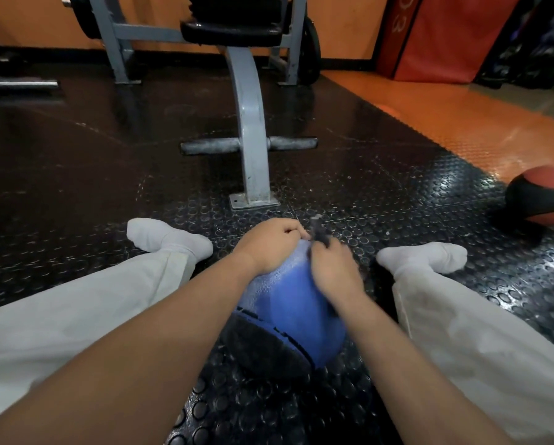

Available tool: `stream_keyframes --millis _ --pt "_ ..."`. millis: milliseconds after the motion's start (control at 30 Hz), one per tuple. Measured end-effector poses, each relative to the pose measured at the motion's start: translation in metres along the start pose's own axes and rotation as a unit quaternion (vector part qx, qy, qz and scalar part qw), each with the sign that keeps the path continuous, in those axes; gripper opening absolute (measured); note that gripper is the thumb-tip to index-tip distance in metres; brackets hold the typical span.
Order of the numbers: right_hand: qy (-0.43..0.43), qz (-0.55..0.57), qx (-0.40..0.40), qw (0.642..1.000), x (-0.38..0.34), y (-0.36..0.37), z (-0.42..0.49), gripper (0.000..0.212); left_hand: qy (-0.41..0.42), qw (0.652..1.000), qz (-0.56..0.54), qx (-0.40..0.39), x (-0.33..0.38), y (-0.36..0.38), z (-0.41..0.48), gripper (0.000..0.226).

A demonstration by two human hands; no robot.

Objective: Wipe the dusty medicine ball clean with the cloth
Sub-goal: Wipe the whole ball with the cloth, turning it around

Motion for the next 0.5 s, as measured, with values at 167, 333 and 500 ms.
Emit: stream_keyframes --millis 167,333,500 --pt "-0.101 -0.199 0.077 0.972 -0.019 0.039 -0.046 0.051 0.008 0.998 -0.055 0.003 -0.012 -0.008 0.003 0.023" --pt "-0.075 -0.116 0.019 0.990 -0.017 0.010 -0.002 0.041 -0.015 0.999 -0.008 0.045 -0.018 -0.006 -0.009 0.025" --pt "-0.032 -0.024 -0.118 0.992 -0.028 -0.011 0.046 0.028 -0.074 0.982 -0.040 0.167 -0.018 0.008 -0.023 0.036"
Point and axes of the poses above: each hand's wrist, its own z-axis towards the middle knuckle, its own y-axis out of the palm, x = y × z, the point moved 1 cm from there along z, towards the middle knuckle, and after that the axes turned 14 degrees about -x, right-handed, at the moved point
